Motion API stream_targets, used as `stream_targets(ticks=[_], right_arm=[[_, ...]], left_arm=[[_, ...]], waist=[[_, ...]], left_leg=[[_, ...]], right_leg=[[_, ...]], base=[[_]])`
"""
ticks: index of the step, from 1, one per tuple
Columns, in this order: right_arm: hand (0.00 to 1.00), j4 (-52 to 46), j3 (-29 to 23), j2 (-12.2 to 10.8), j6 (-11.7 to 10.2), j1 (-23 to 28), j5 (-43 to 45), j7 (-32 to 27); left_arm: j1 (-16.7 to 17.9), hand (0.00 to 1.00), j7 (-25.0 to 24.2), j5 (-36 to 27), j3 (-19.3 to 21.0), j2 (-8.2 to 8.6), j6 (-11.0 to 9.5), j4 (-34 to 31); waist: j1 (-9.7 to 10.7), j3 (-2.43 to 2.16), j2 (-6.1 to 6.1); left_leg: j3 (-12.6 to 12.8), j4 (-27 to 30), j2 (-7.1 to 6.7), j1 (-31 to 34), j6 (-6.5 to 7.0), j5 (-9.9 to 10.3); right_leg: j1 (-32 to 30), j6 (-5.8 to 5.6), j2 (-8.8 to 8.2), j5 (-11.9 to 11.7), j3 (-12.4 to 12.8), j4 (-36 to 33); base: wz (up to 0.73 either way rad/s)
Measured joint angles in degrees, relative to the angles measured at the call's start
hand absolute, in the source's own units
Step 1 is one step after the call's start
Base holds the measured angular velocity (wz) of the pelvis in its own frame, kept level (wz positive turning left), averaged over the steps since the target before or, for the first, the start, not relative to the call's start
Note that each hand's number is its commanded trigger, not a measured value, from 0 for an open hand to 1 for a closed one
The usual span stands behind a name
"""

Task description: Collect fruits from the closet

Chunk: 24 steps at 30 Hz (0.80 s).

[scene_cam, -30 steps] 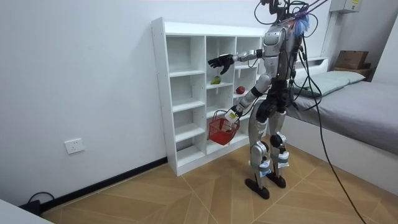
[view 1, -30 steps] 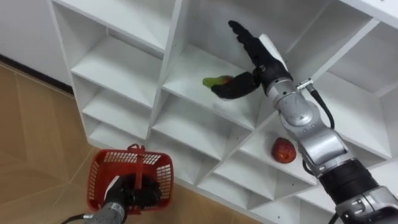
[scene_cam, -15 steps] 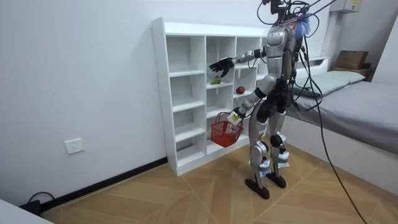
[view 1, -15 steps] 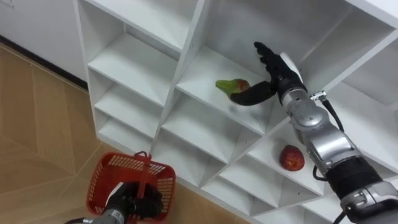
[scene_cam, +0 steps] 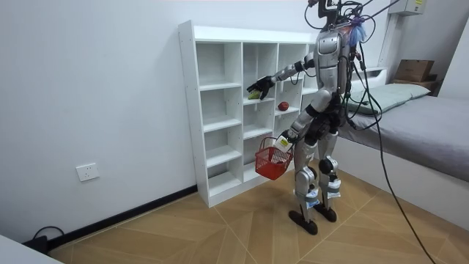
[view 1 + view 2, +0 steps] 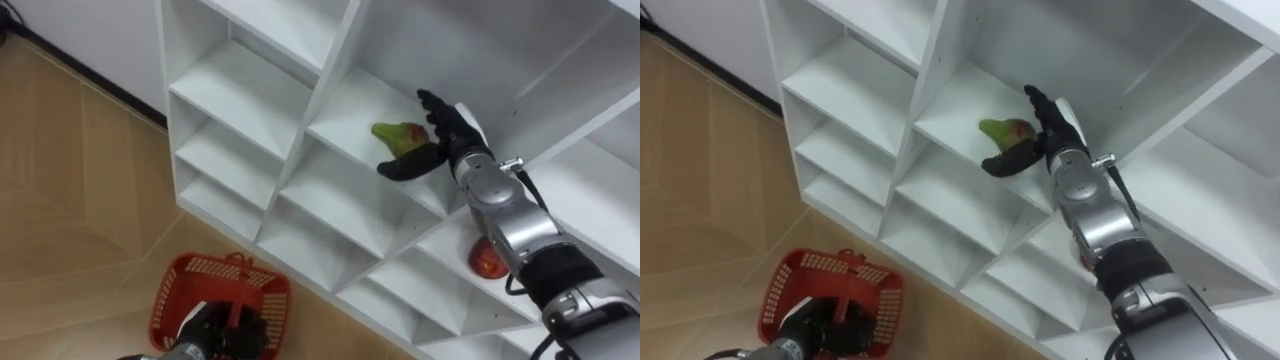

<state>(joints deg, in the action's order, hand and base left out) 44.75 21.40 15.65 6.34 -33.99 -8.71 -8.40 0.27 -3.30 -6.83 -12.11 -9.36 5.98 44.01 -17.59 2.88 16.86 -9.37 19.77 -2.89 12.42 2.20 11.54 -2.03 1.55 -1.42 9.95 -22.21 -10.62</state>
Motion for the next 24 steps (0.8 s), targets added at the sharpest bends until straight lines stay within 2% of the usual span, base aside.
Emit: stream_targets(ticks=[1,2,3,7,11,24], right_arm=[[0.00,0.5,0.1,-0.1,-0.1,-0.3,0.0,-0.2],[0.00,2.1,0.1,-0.4,-0.2,-1.4,0.0,-0.6],[0.00,2.9,0.1,-0.4,-0.3,-2.4,0.0,-1.0],[0.00,4.1,1.0,-0.4,-0.8,-3.8,0.1,-0.8],[0.00,6.4,2.4,-0.5,-2.2,-5.0,0.3,-0.3],[0.02,8.2,2.2,-0.5,-5.1,-5.1,2.4,-0.3]], left_arm=[[0.0,1.00,0.0,0.0,0.0,0.00,0.0,0.0],[0.0,1.00,0.0,0.0,-0.1,-0.01,0.0,0.0],[0.0,1.00,0.0,0.1,-0.2,-0.06,0.0,0.0],[-0.2,1.00,0.0,0.1,-0.8,-0.31,0.0,-0.1],[-1.2,1.00,0.0,0.1,-2.4,-0.30,-0.1,0.0],[-2.3,1.00,0.3,0.0,-5.1,-0.06,-0.1,-0.6]], waist=[[0.0,0.15,-0.07],[0.0,0.55,-0.34],[0.0,0.60,-0.38],[0.2,0.63,-0.28],[0.2,0.68,-0.17],[0.2,0.67,-0.15]], left_leg=[[0.0,0.0,0.00,0.2,-0.02,0.0],[0.0,0.0,-0.01,0.3,-0.03,-0.1],[-0.1,-0.1,-0.01,0.6,-0.05,-0.1],[-0.1,-0.4,0.00,1.0,-0.08,-0.1],[-0.2,-0.4,0.02,1.1,-0.13,-0.2],[-0.2,-0.4,0.19,2.1,-0.49,-0.6]], right_leg=[[-0.2,0.00,0.00,0.0,0.0,0.0],[-0.3,0.00,-0.01,0.0,0.0,0.0],[-0.6,0.00,-0.01,0.0,0.0,0.0],[-1.1,0.00,0.05,0.0,0.0,0.0],[-1.1,0.01,0.42,0.0,0.1,0.0],[-2.3,0.22,0.46,-0.1,0.2,0.0]], base=[[0.00],[0.00],[0.00],[0.00],[0.00],[0.00]])
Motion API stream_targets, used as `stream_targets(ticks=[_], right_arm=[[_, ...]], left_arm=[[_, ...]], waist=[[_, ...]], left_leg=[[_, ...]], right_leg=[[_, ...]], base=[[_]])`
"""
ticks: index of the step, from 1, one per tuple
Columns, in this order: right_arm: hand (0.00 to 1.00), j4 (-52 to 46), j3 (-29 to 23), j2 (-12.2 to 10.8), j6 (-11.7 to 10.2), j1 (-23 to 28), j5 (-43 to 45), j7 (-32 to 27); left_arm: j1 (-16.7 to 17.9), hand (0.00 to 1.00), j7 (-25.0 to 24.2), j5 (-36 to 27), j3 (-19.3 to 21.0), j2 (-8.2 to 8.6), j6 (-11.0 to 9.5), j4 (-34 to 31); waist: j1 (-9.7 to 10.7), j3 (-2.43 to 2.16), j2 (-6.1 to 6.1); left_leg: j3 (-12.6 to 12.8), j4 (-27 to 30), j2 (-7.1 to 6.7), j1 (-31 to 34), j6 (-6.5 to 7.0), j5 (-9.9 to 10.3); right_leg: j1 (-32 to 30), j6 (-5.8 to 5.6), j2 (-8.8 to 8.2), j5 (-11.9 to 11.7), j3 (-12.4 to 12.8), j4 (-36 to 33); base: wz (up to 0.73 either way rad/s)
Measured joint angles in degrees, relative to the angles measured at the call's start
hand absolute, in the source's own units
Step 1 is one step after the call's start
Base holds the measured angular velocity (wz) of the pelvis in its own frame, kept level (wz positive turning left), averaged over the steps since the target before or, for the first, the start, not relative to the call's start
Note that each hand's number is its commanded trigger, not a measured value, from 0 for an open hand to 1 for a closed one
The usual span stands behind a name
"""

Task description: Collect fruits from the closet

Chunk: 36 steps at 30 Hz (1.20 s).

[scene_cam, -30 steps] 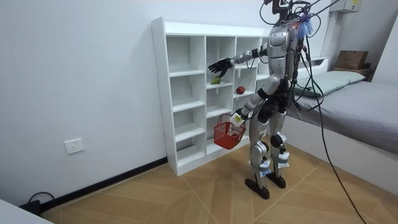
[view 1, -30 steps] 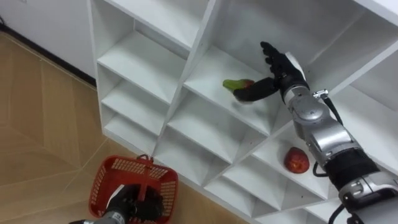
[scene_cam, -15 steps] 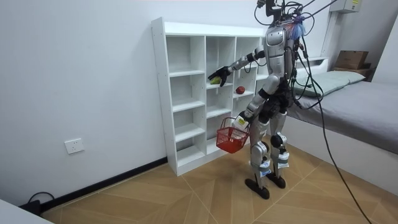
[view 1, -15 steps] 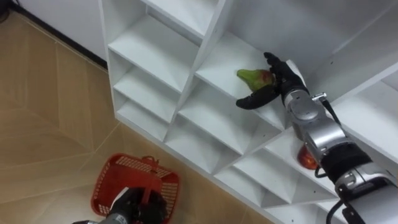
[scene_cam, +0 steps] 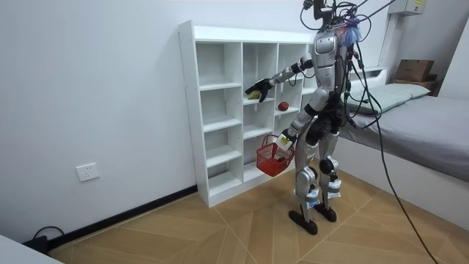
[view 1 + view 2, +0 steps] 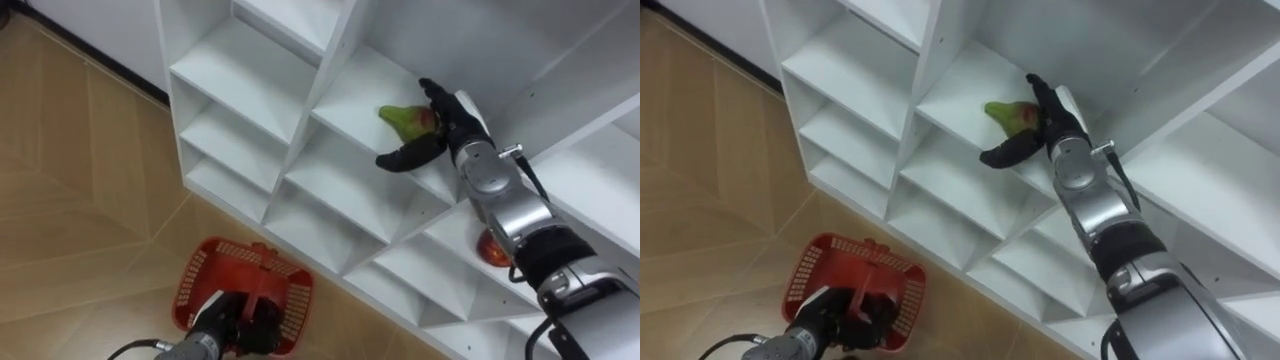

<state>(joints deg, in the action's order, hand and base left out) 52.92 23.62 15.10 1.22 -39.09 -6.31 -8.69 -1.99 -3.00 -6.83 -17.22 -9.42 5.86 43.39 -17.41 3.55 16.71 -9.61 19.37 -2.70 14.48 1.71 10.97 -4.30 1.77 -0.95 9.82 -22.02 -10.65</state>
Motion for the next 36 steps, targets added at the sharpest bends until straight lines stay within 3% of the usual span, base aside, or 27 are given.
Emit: stream_targets(ticks=[1,2,3,15,21,36], right_arm=[[0.45,0.2,0.0,0.0,-0.1,0.0,0.0,0.0],[0.96,0.2,0.0,0.0,-0.4,0.0,0.0,0.0],[1.00,0.2,0.0,0.0,-0.4,0.0,0.0,-0.1],[1.00,0.6,1.8,-0.2,-2.3,0.0,8.4,-2.0],[1.00,0.9,-0.2,-0.3,-1.6,-0.1,7.9,-2.6],[1.00,1.5,-0.1,-0.3,-1.2,-0.6,3.0,-2.6]], left_arm=[[0.0,1.00,0.0,0.0,0.0,0.00,0.0,0.0],[0.0,1.00,0.0,0.0,0.0,-0.01,0.0,0.0],[0.0,1.00,0.0,0.0,0.0,-0.01,0.0,0.0],[-0.7,1.00,0.1,0.0,0.0,0.58,0.0,0.0],[-0.7,1.00,0.1,0.0,-1.1,1.15,0.0,0.0],[-0.6,1.00,0.1,-0.3,-1.3,1.01,-0.1,0.7]], waist=[[0.0,0.00,0.00],[0.0,0.00,0.00],[0.0,0.00,0.00],[0.0,-0.05,-0.30],[-0.4,-0.27,-1.35],[-0.1,-0.24,-1.30]], left_leg=[[0.0,0.0,0.00,0.0,0.00,0.0],[0.0,0.0,-0.01,0.0,0.00,0.0],[0.0,0.0,-0.01,0.1,0.01,0.0],[0.0,0.1,0.08,0.8,-0.35,-0.9],[-0.1,-0.2,0.08,0.7,-0.50,-1.5],[0.4,-2.8,0.23,-1.0,-0.65,-2.2]], right_leg=[[0.0,0.00,0.00,0.0,0.0,0.0],[0.0,0.01,-0.02,0.0,0.0,0.0],[-0.1,0.02,-0.01,0.0,0.0,0.0],[-0.8,0.87,-0.03,-0.5,0.0,-0.1],[-0.8,1.13,-0.05,-0.7,0.0,-0.2],[-0.7,1.13,-0.19,-0.7,1.3,0.0]], base=[[0.00],[0.00],[0.00],[-0.01],[0.02],[-0.01]])
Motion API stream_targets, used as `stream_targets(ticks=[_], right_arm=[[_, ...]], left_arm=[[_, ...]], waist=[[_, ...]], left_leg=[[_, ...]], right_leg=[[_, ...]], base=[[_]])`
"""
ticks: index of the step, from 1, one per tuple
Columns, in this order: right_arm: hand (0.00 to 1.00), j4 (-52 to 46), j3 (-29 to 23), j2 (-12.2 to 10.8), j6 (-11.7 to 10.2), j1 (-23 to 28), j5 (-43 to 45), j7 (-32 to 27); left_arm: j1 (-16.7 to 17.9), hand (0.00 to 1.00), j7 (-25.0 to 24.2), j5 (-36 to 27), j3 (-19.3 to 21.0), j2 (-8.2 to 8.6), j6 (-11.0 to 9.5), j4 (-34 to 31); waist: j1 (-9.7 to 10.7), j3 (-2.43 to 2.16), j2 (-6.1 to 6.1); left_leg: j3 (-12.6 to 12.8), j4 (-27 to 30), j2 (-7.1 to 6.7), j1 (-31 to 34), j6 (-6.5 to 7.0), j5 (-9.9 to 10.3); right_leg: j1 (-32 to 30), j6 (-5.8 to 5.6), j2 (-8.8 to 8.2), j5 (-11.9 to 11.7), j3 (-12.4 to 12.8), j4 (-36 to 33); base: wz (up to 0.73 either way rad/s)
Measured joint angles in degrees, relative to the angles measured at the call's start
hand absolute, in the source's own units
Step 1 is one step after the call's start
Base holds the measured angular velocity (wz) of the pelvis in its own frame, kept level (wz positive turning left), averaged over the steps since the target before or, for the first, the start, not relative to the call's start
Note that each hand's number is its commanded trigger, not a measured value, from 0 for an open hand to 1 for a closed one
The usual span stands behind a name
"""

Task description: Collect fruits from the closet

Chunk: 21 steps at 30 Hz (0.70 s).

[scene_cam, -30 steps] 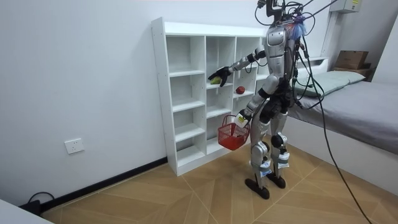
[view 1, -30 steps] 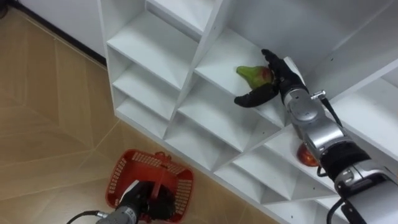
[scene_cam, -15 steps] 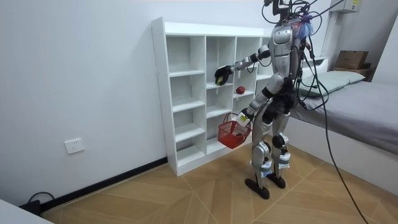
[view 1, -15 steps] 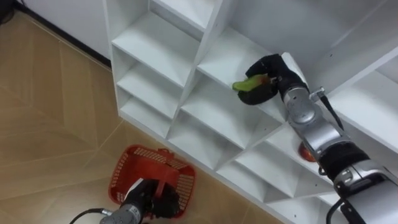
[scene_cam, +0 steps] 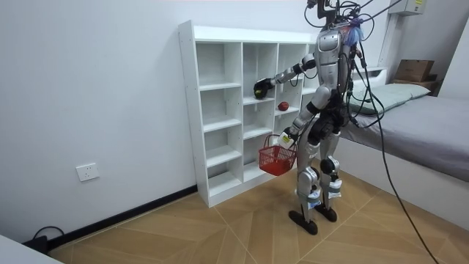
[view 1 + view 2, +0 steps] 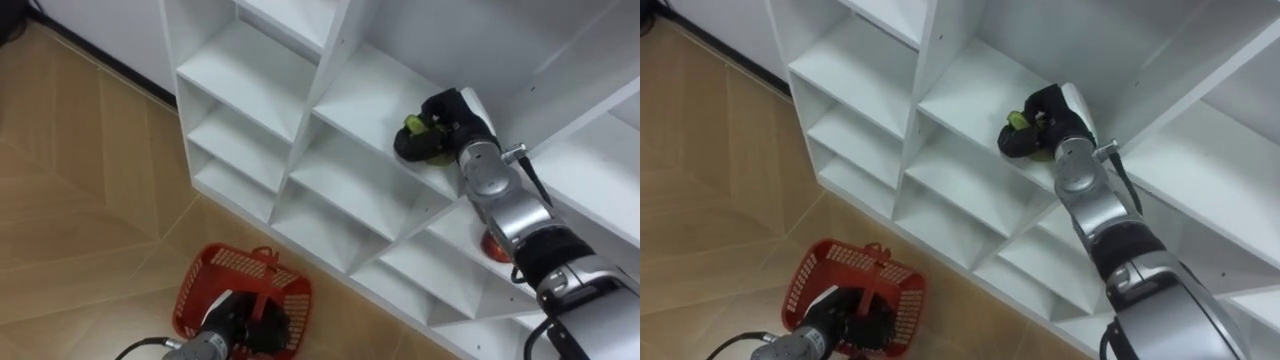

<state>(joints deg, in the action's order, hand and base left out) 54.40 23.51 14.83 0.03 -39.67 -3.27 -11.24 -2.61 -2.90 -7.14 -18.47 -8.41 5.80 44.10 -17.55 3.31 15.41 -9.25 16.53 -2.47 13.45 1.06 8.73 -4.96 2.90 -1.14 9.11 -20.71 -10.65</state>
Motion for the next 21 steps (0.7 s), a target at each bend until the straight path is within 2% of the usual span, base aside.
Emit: stream_targets(ticks=[4,9,14,19,21], right_arm=[[1.00,0.3,0.1,0.0,-0.1,-0.3,-0.3,-0.2],[1.00,0.5,0.1,-0.1,-1.1,-0.7,-2.0,-0.8],[1.00,0.4,0.0,-0.4,-1.2,-0.8,-6.7,-1.4],[1.00,-1.7,-0.5,-1.3,-1.2,-0.6,-9.6,-2.0],[1.00,-3.2,-0.6,-1.8,-1.2,0.0,-10.2,-1.9]], left_arm=[[-0.2,1.00,0.0,-0.2,-0.2,-0.08,-1.0,0.9],[-0.3,1.00,0.0,-0.2,-1.2,0.16,-1.3,1.1],[-1.3,1.00,0.0,-2.4,-2.6,0.13,-1.6,3.0],[-1.6,1.00,0.0,-2.3,-2.0,0.22,-1.6,3.2],[-1.8,1.00,0.0,-2.3,-2.1,0.40,-1.6,3.1]], waist=[[0.1,0.20,-0.09],[0.0,0.86,-0.39],[0.4,1.05,-0.65],[2.1,0.97,-1.41],[2.7,0.64,-2.10]], left_leg=[[0.1,0.0,-0.01,-0.1,0.00,0.0],[0.4,-0.3,0.02,0.1,0.03,0.0],[-0.1,0.3,-0.04,0.1,0.03,0.0],[-0.2,1.0,-0.10,0.9,0.07,0.1],[0.4,1.2,-0.03,0.9,0.08,0.1]], right_leg=[[0.0,-0.01,-0.04,0.0,0.0,0.0],[-0.1,-0.04,-0.03,0.0,0.2,0.0],[0.0,-0.04,-0.02,0.0,0.1,0.0],[-0.4,-0.04,0.01,0.0,0.1,0.1],[-0.4,-0.04,0.01,0.0,0.1,0.0]], base=[[0.00],[-0.03],[0.01],[0.00],[0.00]])
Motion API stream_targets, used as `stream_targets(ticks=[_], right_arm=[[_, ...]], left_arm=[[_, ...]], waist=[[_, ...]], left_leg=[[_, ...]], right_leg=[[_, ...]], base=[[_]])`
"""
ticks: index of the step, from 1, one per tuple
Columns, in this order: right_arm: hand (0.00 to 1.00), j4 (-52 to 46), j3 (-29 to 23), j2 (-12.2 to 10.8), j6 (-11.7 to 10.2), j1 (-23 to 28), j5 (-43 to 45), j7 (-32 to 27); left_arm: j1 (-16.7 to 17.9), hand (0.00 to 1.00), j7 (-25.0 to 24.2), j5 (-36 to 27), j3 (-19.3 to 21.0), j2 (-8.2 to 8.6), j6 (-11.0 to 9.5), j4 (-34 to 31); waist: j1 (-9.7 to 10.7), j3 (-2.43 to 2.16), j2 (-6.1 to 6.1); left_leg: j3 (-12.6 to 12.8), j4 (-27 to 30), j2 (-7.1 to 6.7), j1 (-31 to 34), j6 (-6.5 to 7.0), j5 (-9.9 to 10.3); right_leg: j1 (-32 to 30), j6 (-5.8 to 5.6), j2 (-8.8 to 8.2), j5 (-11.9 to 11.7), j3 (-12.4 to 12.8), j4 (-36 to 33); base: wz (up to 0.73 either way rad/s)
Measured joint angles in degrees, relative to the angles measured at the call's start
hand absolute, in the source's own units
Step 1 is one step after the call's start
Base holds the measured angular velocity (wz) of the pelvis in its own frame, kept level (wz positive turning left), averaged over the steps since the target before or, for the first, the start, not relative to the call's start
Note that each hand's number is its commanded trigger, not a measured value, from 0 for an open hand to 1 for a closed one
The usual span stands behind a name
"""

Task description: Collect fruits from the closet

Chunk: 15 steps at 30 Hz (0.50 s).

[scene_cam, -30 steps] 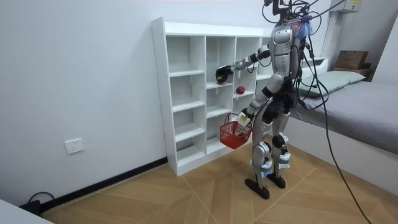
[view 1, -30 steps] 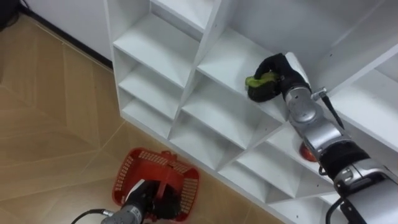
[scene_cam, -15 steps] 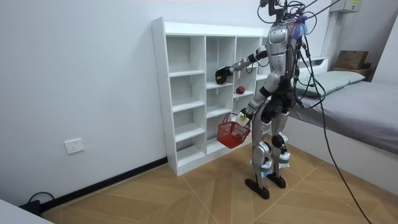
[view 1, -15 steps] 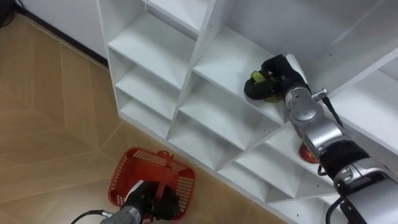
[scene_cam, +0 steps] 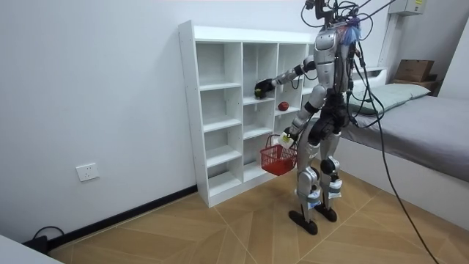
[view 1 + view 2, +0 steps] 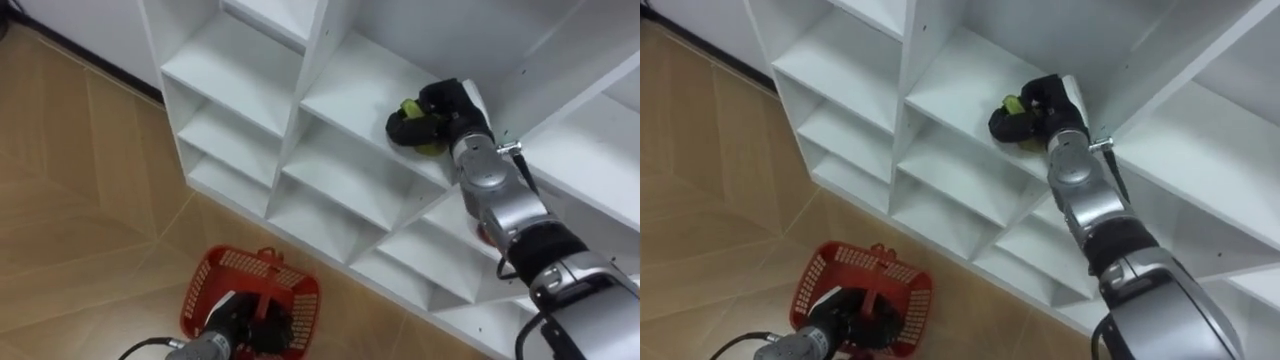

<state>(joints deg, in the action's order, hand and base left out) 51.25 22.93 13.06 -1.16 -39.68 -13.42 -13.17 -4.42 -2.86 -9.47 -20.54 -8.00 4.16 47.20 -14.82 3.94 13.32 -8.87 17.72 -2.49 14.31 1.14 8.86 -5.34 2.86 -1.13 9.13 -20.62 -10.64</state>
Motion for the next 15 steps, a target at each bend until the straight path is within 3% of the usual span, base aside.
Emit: stream_targets(ticks=[1,3,6,10,13,15], right_arm=[[1.00,-0.9,0.0,-0.3,0.0,0.5,-0.5,0.0],[1.00,-4.1,0.0,-1.9,-0.1,2.7,-3.7,0.0],[1.00,-9.4,0.0,-3.2,0.0,6.4,-4.7,0.0],[1.00,-18.3,0.1,-3.8,0.0,11.8,-6.0,0.2],[1.00,-21.6,0.5,-4.7,-0.5,14.8,-8.0,1.1],[1.00,-22.0,0.2,-4.7,-0.5,16.7,-8.8,1.9]], left_arm=[[0.0,1.00,0.0,0.0,0.0,0.07,0.0,0.0],[0.1,1.00,0.5,-0.7,0.0,0.69,0.0,0.0],[0.2,1.00,2.3,-1.1,0.1,1.48,0.0,-0.4],[0.3,1.00,2.8,-2.2,0.1,1.80,-0.5,-1.7],[0.3,1.00,4.7,-5.7,0.1,3.20,-0.5,-1.7],[0.3,1.00,5.1,-7.5,0.1,4.39,-0.9,-1.8]], waist=[[0.3,-0.16,-0.31],[1.0,-0.95,-1.85],[1.8,-1.78,-3.40],[3.1,-2.05,-4.07],[4.5,-2.14,-5.05],[5.5,-2.25,-6.54]], left_leg=[[0.0,0.0,-0.01,0.0,0.00,0.0],[0.4,0.0,-0.02,-0.3,0.05,0.0],[1.6,-0.4,0.09,-1.1,0.12,0.0],[2.3,-0.6,0.25,-2.1,0.19,-0.1],[2.9,-0.9,0.37,-3.7,0.36,0.0],[3.8,-1.1,0.50,-4.0,0.53,0.1]], right_leg=[[0.1,0.00,-0.01,0.0,0.0,0.0],[0.2,-0.01,-0.16,0.0,0.1,0.0],[0.6,-0.10,-0.42,0.1,0.1,-0.2],[1.3,-0.11,-0.42,0.1,0.7,-0.2],[2.4,-0.11,-0.43,0.1,1.7,-0.3],[2.7,-0.21,-0.43,0.0,2.1,-0.4]], base=[[0.00],[-0.05],[-0.14],[-0.10],[-0.15],[-0.13]])
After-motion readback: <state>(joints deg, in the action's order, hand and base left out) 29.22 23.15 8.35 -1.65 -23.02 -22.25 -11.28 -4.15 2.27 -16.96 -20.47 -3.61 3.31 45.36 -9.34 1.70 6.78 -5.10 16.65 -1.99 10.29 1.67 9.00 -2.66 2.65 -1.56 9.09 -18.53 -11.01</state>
